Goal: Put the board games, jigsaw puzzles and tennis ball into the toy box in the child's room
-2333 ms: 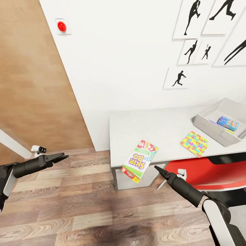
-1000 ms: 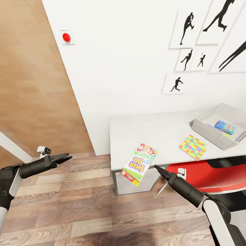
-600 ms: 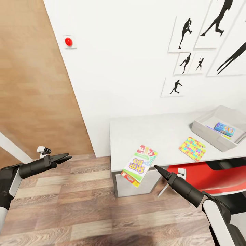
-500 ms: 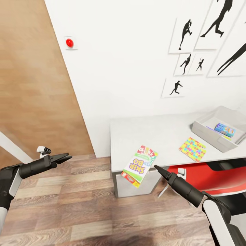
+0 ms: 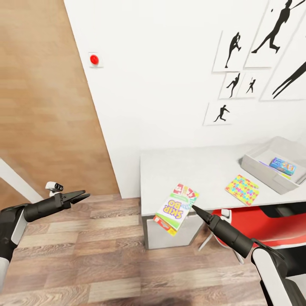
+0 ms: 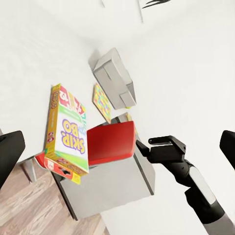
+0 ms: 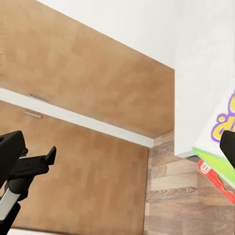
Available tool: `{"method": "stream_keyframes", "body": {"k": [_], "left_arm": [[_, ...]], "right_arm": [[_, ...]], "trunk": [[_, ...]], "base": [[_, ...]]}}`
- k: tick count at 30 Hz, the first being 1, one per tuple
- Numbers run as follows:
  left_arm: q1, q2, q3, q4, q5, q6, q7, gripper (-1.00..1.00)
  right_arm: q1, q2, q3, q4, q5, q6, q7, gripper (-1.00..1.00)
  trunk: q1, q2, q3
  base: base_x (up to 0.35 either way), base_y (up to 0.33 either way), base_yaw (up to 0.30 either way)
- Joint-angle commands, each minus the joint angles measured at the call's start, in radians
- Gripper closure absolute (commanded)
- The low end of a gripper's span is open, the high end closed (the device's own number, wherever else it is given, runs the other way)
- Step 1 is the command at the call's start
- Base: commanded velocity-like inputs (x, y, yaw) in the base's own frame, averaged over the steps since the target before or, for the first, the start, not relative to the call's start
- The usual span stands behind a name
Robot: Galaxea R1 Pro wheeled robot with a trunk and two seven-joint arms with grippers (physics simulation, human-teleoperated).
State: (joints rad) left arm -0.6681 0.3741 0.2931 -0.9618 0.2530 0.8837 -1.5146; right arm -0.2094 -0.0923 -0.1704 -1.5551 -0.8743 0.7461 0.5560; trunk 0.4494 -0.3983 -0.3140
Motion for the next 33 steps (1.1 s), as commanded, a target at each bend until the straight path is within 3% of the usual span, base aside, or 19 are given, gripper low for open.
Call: {"method": "stream_keyframes", "body": {"k": [1,18,33], "left_arm": [[-0.001,0.0,0.0,0.0,0.0,0.011,-0.004,-1.0],[-0.001,-0.001,0.001,0.0,0.002,0.011,-0.004,-1.0],[-0.001,0.0,0.003,0.0,0.002,0.011,-0.006,-1.0]], "right_arm": [[-0.001,0.0,-0.001,0.0,-0.003,0.007,0.001,-1.0],[-0.001,-0.001,-0.001,0.0,-0.003,0.006,0.001,-1.0],[-0.001,0.001,-0.001,0.0,-0.003,0.004,0.001,-1.0]], "trunk": [[0.001,-0.002,0.0],[0.001,-0.002,0.028],[0.001,-0.002,0.053]], "base": [[0.0,0.0,0.073],[0.0,0.0,0.071],[0.0,0.0,-0.029]]}}
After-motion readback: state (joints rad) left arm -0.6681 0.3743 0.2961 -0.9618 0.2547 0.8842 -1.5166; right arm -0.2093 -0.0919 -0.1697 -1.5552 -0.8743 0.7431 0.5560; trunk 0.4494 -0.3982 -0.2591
